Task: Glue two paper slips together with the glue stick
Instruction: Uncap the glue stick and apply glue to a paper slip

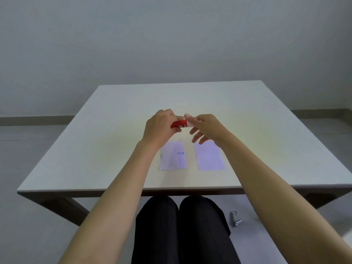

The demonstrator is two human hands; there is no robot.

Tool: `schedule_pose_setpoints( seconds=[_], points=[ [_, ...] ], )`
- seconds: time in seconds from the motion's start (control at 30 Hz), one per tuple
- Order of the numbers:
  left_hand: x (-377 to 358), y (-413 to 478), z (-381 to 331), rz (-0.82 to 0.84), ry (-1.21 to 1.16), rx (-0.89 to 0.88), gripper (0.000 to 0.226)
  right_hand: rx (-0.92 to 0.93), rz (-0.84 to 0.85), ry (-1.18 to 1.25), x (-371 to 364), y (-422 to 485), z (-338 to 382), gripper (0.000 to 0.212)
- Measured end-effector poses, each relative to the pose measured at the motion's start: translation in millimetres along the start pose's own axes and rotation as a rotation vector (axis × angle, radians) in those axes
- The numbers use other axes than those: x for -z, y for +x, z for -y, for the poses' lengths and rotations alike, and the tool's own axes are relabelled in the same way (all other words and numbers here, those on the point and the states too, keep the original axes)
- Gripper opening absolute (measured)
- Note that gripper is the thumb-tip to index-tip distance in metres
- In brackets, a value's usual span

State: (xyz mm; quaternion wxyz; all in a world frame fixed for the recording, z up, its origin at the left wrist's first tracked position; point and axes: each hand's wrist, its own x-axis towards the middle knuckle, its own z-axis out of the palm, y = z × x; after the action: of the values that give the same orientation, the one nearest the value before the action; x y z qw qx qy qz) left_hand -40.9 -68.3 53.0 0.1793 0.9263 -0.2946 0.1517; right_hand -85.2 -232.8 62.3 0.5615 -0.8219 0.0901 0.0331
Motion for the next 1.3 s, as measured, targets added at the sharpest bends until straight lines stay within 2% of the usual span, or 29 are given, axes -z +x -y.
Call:
schedule_pose_setpoints(
  seconds=[0.07,0.17,0.2,0.3,0.37,0.5,0.57,0.63,0.7,0.77,0.83,0.9,0.93,1.03,1.1,1.17,1.2,1.23,1.3],
  points=[
    [0.7,2.0,-1.4,-0.01,0.011,-0.012,0.037,-0.055,-0.077,-0.027,-1.7,2.5,1.6,0.047],
    [0.6,2.6,2.8,-0.003,0.033,-0.017,0.038,0.056,0.024,-0.004,3.5,3.8,-3.0,0.016],
    [0.2,2.0,4.8,-0.004,0.03,-0.01,0.038,0.087,0.07,0.03,6.3,3.5,-3.8,0.013],
    [-1.9,2.7,5.5,-0.014,0.023,-0.019,0.039,0.002,0.019,0.056,6.6,6.3,-2.7,0.035],
    [-2.9,5.2,3.6,-0.014,0.023,-0.038,0.039,-0.056,-0.032,0.016,4.4,8.2,-1.6,0.039],
    [-3.7,3.8,7.3,0.018,-0.028,0.005,0.034,0.104,0.011,0.042,15.8,10.5,-2.1,0.012],
    [-4.9,-0.7,13.8,0.015,-0.16,0.09,0.028,0.159,-0.125,0.019,31.8,15.7,-5.2,0.011],
    [-4.6,-5.0,21.3,-0.022,-0.374,0.221,0.025,0.14,-0.323,-0.165,49.9,25.4,-13.2,0.018],
    [-3.4,-8.9,26.9,-0.067,-0.577,0.341,0.022,0.071,-0.417,-0.421,65.4,32.3,-27.8,0.028],
    [-2.2,-11.7,29.0,-0.093,-0.708,0.408,0.017,0.001,-0.383,-0.587,71.6,32.4,-40.1,0.029],
    [-1.4,-12.8,27.8,-0.114,-0.809,0.447,0.01,-0.003,-0.321,-0.724,67.4,30.1,-49.1,0.015],
    [-1.5,-13.3,25.6,-0.144,-0.881,0.481,0.011,0.027,-0.285,-0.806,63.6,35.7,-62.0,0.039],
    [-1.6,-13.3,24.6,-0.16,-0.921,0.5,0.01,0.024,-0.267,-0.824,62.2,35.3,-65.1,0.041],
    [-2.4,-13.1,22.2,-0.214,-1.044,0.561,0.009,-0.007,-0.217,-0.886,61.6,35.3,-69.4,0.015],
    [-4.3,-12.3,20.8,-0.255,-1.078,0.598,0.008,-0.011,-0.181,-0.94,62.3,33.6,-66.1,0.044],
    [-6.9,-10.9,16.2,-0.294,-1.11,0.649,0.008,0.123,-0.231,-0.855,53.7,29.7,-55.0,0.061],
    [-8.4,-9.5,11.7,-0.31,-1.148,0.677,0.008,0.188,-0.243,-0.71,44.6,25.1,-44.6,0.062],
    [-9.9,-7.5,6.0,-0.325,-1.196,0.705,0.009,0.233,-0.214,-0.497,33.2,20.1,-34.1,0.058],
    [-12.1,-3.1,-8.1,-0.362,-1.279,0.746,0.009,0.237,-0.038,0.001,6.1,9.6,-16.7,0.039]
  ],
)
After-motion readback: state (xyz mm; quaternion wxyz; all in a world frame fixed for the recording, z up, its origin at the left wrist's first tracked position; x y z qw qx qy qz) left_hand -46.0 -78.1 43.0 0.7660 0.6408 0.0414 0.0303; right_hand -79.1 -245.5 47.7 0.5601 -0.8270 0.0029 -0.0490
